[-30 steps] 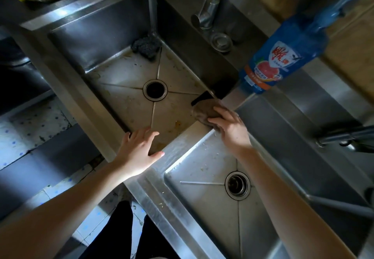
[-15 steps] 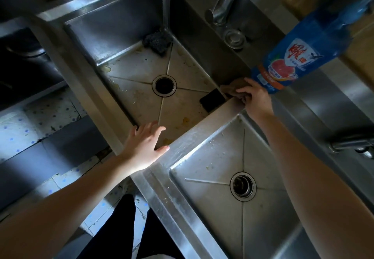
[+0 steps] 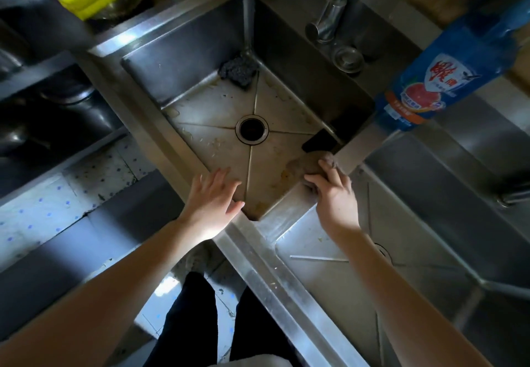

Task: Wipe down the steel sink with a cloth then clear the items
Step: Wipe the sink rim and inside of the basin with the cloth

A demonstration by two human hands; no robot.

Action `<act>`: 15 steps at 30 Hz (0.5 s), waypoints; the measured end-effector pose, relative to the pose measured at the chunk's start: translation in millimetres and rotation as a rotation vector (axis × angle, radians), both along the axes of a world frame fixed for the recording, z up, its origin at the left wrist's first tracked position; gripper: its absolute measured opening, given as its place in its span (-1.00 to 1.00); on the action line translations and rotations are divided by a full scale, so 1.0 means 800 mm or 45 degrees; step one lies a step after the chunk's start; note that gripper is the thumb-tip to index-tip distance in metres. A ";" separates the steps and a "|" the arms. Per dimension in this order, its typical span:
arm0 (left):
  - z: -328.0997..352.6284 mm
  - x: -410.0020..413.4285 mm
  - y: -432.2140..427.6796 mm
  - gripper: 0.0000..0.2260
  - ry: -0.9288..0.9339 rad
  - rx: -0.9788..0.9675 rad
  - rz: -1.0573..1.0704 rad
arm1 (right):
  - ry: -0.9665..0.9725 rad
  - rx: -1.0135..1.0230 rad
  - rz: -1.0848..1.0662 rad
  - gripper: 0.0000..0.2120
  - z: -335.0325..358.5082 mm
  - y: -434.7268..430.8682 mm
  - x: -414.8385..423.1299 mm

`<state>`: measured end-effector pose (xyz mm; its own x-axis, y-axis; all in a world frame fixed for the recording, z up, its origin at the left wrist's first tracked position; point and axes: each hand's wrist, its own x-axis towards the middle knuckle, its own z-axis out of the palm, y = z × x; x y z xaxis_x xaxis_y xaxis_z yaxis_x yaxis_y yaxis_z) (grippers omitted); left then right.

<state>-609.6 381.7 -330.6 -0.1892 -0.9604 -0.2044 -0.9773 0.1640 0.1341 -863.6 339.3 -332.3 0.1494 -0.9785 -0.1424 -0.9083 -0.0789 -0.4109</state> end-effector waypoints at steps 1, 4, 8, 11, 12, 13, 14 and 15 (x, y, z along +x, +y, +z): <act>-0.002 0.008 -0.003 -0.60 0.003 0.023 0.009 | 0.007 0.011 -0.009 -0.54 0.001 0.009 0.009; -0.005 0.035 -0.011 -0.60 0.024 0.027 0.021 | 0.035 0.037 -0.050 -0.53 0.005 0.036 0.034; 0.001 0.075 -0.028 -0.66 0.119 -0.074 -0.005 | 0.077 0.051 -0.140 -0.55 0.012 0.063 0.067; 0.006 0.111 -0.054 -0.68 0.158 -0.068 -0.062 | 0.154 0.062 -0.233 -0.50 0.019 0.079 0.099; 0.006 0.125 -0.063 -0.67 0.158 -0.034 -0.093 | 0.180 0.078 -0.272 -0.51 0.021 0.083 0.111; 0.005 0.138 -0.072 -0.66 0.164 0.001 -0.129 | 0.204 0.091 -0.313 -0.53 0.023 0.086 0.123; 0.003 0.150 -0.081 -0.66 0.175 0.027 -0.159 | 0.233 0.102 -0.354 -0.54 0.025 0.089 0.134; 0.000 0.163 -0.089 -0.65 0.183 0.045 -0.181 | 0.268 0.120 -0.399 -0.54 0.025 0.091 0.146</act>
